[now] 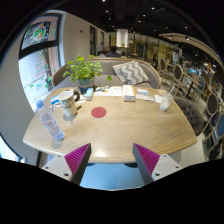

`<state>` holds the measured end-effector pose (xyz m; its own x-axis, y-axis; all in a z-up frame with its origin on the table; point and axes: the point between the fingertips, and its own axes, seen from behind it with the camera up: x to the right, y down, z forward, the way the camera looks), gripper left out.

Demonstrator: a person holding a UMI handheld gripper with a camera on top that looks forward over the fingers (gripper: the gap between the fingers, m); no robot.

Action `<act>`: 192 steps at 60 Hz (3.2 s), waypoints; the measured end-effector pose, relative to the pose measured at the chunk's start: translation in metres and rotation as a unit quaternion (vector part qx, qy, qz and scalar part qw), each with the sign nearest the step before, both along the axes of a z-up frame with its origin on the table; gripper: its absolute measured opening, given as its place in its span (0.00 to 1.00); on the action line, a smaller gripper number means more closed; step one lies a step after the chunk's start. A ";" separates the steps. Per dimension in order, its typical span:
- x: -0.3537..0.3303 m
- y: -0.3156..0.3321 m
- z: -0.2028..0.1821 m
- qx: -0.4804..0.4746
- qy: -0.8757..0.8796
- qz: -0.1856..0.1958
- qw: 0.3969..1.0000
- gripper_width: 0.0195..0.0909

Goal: Pour water

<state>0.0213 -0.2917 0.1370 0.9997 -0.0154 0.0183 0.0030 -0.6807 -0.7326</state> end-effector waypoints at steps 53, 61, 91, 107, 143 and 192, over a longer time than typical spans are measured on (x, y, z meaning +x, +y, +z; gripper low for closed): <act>-0.268 0.143 -0.063 0.129 0.036 0.030 0.991 0.53; -0.273 0.145 -0.061 0.140 0.032 0.043 0.989 0.31; -0.312 0.169 0.018 0.159 0.139 0.043 0.976 0.22; -0.367 0.240 0.124 0.163 0.471 -0.004 0.867 0.22; -0.373 0.303 0.075 -0.031 0.821 -0.206 0.531 0.21; -0.117 0.331 0.142 0.249 0.125 0.010 0.960 0.22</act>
<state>-0.0961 0.0394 0.2788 0.9719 0.0589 -0.2280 -0.2071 -0.2466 -0.9467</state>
